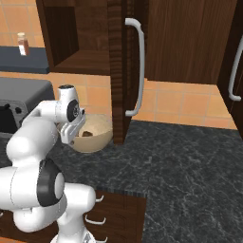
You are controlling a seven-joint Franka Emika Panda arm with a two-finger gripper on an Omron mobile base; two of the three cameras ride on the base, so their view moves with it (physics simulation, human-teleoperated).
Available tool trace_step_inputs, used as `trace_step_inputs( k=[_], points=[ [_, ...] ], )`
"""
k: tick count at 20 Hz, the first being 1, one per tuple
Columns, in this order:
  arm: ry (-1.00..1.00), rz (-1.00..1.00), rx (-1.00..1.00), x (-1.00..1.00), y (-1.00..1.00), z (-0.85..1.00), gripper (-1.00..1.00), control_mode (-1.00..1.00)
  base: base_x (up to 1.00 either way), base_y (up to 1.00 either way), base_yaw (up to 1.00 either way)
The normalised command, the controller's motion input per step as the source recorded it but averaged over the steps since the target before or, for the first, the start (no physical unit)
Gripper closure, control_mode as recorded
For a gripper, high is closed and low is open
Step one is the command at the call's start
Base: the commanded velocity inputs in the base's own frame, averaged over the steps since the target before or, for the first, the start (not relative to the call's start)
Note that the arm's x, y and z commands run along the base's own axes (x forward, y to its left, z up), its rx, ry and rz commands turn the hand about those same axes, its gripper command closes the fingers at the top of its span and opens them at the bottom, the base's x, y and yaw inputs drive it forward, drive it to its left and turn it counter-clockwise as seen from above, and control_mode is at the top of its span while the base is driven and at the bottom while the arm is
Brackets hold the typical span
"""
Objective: Open the cabinet, pick up the bread from the cabinet and place it in the basket. Then move the basket to the dining counter.
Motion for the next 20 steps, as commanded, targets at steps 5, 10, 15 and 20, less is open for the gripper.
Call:
trace_step_inputs(
  k=[5, 10, 15, 20],
  points=[
    [0.02, 0.17, 0.0, -0.71, 0.0, 0.77, 1.0, -1.0, 0.0, 0.0, 0.0],
    [0.09, 0.03, 0.02, -0.59, 0.0, 0.48, 1.0, -1.0, 0.0, 0.0, 0.0],
    [0.0, 0.0, 0.0, -0.12, 0.0, 0.05, 1.0, -1.0, 0.0, 0.0, 0.0],
    [0.0, 0.0, 0.0, 0.0, 0.0, 0.0, 1.0, -1.0, 0.0, 0.0, 0.0]
  ],
)
